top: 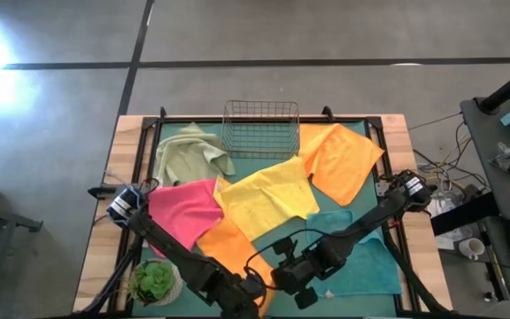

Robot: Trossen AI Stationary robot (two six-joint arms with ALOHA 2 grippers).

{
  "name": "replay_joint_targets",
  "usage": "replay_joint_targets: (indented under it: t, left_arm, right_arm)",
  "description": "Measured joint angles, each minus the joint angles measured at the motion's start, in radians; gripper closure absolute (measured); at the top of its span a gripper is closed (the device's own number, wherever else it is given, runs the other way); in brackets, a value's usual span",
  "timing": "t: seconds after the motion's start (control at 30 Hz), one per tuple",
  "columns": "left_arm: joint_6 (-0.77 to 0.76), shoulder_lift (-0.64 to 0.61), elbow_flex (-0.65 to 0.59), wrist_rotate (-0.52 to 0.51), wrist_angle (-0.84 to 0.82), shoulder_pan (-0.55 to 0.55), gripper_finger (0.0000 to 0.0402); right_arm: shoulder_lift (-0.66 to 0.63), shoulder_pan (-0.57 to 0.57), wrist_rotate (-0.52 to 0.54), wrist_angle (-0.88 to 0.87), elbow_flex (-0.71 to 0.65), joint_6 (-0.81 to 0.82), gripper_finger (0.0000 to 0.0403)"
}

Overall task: Fold microfiber towels
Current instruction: Fold the bottom orange microfiber towel

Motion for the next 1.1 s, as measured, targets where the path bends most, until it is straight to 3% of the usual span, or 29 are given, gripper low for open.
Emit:
replay_joint_targets:
  t: [0.13, 0.37, 0.87, 1.1]
  left_arm:
    - [-0.002, 0.001, 0.004, -0.002, -0.043, -0.004, 0.0399]
    - [-0.004, -0.003, 0.004, -0.038, -0.31, -0.004, 0.0399]
    - [-0.006, -0.032, -0.01, -0.063, -0.735, 0.018, 0.04]
    - [-0.004, -0.033, -0.031, -0.059, -0.845, 0.039, 0.04]
  right_arm:
    - [0.0, 0.0, 0.025, 0.003, 0.015, -0.007, 0.0394]
    - [0.029, -0.048, 0.099, 0.026, 0.014, -0.04, 0.0394]
    - [0.125, -0.206, 0.129, 0.23, 0.014, -0.114, 0.0394]
    - [0.194, -0.25, 0.137, 0.299, 0.031, -0.123, 0.0394]
